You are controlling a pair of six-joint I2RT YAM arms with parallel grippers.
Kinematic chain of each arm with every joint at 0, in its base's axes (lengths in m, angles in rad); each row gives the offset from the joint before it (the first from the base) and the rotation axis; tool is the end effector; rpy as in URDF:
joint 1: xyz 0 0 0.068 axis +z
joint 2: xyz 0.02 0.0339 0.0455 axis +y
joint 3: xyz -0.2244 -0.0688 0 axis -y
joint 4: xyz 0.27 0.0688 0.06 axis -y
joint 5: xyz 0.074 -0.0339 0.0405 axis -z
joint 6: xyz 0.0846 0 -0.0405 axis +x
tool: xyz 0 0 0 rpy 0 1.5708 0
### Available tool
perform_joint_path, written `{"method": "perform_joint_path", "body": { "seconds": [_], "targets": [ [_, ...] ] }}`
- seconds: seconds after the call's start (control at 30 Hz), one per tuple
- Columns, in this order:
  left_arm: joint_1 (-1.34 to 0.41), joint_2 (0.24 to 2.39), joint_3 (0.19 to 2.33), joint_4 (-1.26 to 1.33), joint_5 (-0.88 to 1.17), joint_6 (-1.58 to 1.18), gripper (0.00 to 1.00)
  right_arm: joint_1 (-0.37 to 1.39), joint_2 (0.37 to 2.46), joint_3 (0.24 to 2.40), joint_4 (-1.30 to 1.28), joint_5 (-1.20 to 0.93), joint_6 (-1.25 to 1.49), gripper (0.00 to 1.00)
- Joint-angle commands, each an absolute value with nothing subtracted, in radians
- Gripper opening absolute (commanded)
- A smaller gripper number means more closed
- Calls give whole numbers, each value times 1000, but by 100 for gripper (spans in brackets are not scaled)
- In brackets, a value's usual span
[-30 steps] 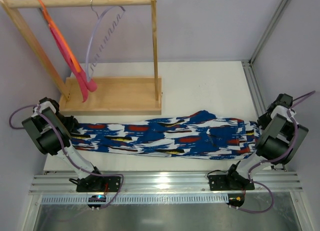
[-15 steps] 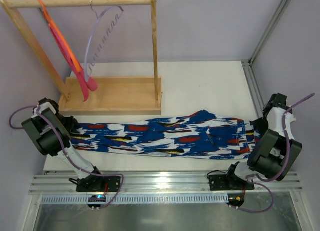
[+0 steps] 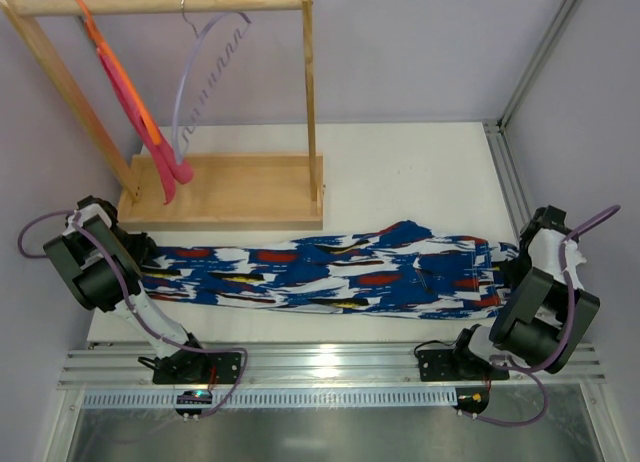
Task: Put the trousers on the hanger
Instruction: Fold the trousers
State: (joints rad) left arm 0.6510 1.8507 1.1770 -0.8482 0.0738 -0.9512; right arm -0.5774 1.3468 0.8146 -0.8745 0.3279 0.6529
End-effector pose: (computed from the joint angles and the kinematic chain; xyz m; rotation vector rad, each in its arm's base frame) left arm 0.2728 0.2000 0.0494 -2.2255 2.1606 -0.1246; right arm 0.2017 -0.1639 0.0950 1.7228 2.3690 -0.4751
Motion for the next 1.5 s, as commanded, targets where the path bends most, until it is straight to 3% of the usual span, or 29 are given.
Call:
{"method": "perform_joint_path", "body": {
  "seconds": [0.0,0.17,0.37,0.5,0.93,1.27,1.4,1.47],
  "targets": [
    [680,1908,1144,-681,-112,-900,33,-584,1304,896,-908,354,638,53],
    [652,1740,1146,-701,-134,-902,40,-565,1264,853,-955,152,713,51],
    [548,1634,1051,-689,-156,-930,43,-534,1328,885,-1097,290,770,52],
    [456,1556,1020,-693,-284,-914,52,-534,1336,828,-1017,317,764,52],
    [453,1404,1108,-784,-437,-851,62,-477,1298,742,-701,288,716,42],
    [362,1301,870,-562,-158,-919,49,-460,1427,738,-577,212,664,41],
    [362,1408,844,-552,-162,-980,29,-457,1408,761,-621,245,655,38],
    [364,1491,879,-601,-213,-1000,25,-459,1396,775,-656,319,655,35]
  ]
}}
